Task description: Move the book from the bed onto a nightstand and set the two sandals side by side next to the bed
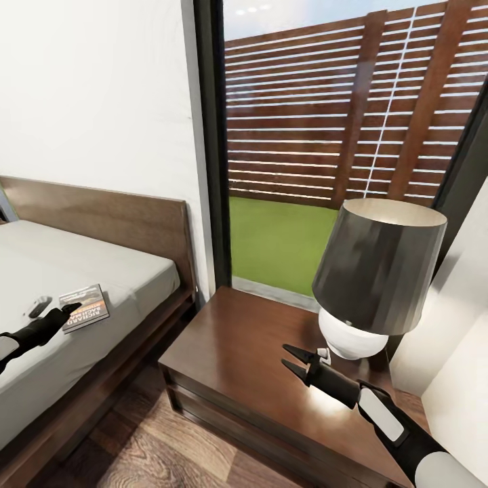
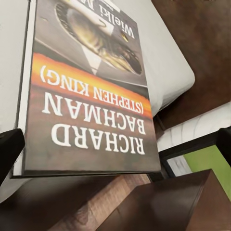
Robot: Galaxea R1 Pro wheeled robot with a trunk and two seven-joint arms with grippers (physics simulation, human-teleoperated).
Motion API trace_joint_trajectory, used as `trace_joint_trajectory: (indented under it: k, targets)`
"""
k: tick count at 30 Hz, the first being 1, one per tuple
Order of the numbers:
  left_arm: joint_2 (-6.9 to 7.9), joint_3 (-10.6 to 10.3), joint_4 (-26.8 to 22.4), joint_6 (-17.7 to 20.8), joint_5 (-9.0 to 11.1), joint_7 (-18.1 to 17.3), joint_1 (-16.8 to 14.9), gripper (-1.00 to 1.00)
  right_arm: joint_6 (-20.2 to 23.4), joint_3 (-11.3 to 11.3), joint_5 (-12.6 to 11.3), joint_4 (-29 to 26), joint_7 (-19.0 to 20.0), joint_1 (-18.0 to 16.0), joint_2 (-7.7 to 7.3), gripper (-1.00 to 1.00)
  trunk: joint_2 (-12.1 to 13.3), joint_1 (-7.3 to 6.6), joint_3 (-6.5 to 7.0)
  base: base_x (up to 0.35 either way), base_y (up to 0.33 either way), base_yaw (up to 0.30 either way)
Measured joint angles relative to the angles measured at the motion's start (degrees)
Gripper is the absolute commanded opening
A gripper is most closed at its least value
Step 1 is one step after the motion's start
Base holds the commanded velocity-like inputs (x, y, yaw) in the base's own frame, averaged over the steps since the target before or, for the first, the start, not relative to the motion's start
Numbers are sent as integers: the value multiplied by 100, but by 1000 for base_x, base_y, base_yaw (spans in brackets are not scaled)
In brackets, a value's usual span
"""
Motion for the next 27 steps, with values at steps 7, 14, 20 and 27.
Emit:
trace_joint_trajectory:
  k: [7,14,20,27]
  targets:
    - [121,-7,5,8,0,-24,0,100,0,3,0,0,0,0,0,100,0,0,0,0,0,0]
    - [351,-5,43,16,3,-249,0,100,0,1,2,0,-1,0,30,100,0,0,0,0,0,0]
    - [564,-9,53,42,4,-404,0,100,-2,3,7,0,-3,0,62,100,0,0,0,0,0,0]
    - [781,-11,52,89,17,-546,1,100,0,5,8,0,-6,0,92,100,0,0,0,0,0,0]
